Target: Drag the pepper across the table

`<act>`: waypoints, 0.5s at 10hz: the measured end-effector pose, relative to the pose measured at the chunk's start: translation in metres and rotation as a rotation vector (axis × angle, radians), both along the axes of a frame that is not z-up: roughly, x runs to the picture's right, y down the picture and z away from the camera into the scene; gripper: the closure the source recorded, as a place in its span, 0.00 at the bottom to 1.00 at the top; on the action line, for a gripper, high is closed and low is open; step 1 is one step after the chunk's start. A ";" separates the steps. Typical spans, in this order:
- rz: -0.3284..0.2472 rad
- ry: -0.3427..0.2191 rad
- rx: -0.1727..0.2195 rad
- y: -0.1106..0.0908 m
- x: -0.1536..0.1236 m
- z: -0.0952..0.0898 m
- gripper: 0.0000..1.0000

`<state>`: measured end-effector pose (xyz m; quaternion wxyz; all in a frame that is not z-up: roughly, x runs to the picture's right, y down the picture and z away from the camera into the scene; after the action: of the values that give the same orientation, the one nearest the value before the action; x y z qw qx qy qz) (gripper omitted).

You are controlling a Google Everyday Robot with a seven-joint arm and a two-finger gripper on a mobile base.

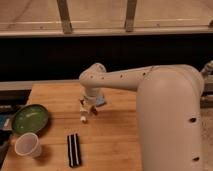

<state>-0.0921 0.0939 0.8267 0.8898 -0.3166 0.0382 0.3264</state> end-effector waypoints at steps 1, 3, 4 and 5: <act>-0.008 -0.011 0.017 -0.007 -0.004 -0.003 1.00; -0.041 -0.045 0.057 -0.026 -0.023 -0.008 1.00; -0.056 -0.060 0.069 -0.032 -0.034 -0.008 1.00; -0.084 -0.085 0.081 -0.039 -0.051 -0.006 1.00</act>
<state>-0.1427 0.0546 0.8207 0.9156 -0.2919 0.0005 0.2765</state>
